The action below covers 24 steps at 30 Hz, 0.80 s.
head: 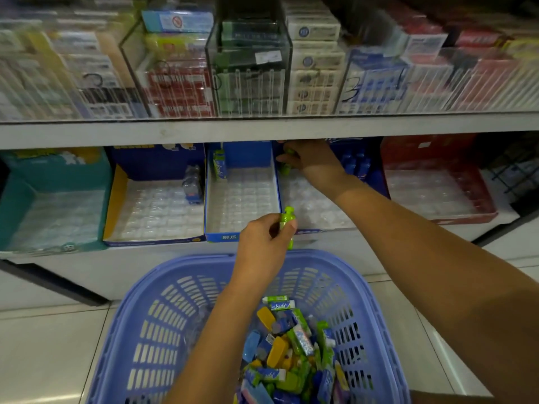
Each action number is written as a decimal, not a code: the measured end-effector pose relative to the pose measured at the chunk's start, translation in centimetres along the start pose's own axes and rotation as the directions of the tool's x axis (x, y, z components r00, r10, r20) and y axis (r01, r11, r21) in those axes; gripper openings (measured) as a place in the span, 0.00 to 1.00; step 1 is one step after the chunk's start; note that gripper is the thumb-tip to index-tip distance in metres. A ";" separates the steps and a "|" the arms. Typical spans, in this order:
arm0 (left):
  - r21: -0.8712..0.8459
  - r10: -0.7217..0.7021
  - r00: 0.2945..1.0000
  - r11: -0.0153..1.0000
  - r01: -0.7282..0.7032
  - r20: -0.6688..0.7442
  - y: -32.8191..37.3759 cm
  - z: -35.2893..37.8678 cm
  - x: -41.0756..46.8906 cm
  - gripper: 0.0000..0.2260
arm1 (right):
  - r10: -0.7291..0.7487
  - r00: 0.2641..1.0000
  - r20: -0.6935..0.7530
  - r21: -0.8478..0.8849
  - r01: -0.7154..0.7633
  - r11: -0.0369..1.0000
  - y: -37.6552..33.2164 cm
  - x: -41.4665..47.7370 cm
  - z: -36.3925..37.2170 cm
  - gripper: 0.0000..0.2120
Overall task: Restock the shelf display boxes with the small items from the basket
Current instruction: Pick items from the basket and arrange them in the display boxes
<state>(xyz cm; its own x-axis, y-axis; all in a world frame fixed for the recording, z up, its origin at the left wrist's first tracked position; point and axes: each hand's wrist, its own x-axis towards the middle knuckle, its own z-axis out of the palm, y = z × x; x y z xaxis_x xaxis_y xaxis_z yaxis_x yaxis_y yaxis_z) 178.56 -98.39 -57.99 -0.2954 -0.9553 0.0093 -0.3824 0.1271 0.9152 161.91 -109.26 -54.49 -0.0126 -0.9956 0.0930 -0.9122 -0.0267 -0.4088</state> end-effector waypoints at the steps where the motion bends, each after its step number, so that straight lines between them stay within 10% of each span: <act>1: -0.015 -0.002 1.000 1.000 0.002 0.000 0.0 0.0 0.0 0.14 | -0.009 1.000 0.007 -0.004 0.009 1.000 0.1 0.1 0.0 0.16; 10: -0.076 -0.017 0.999 0.997 0.019 0.031 -0.3 -0.1 0.3 0.14 | -0.041 0.983 0.181 0.012 0.040 0.999 0.8 0.8 -0.6 0.15; 18: -0.160 -0.066 0.994 0.984 0.078 0.083 -0.5 -0.5 0.7 0.09 | 0.063 0.997 0.050 0.112 -0.068 0.991 0.6 1.0 0.1 0.12; 24: -0.508 -0.149 0.975 0.834 0.213 0.164 0.9 -1.3 0.1 0.05 | 0.115 0.993 0.039 0.230 -0.121 0.966 -0.5 -1.6 -1.2 0.15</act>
<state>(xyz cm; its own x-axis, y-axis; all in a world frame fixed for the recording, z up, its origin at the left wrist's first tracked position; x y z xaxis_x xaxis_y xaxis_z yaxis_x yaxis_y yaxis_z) 179.37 -98.77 -56.67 -0.3750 -0.9066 -0.1934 0.0632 -0.2332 0.9704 161.92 -107.56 -53.36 -0.1011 -0.9948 0.0099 -0.7855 0.0738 -0.6145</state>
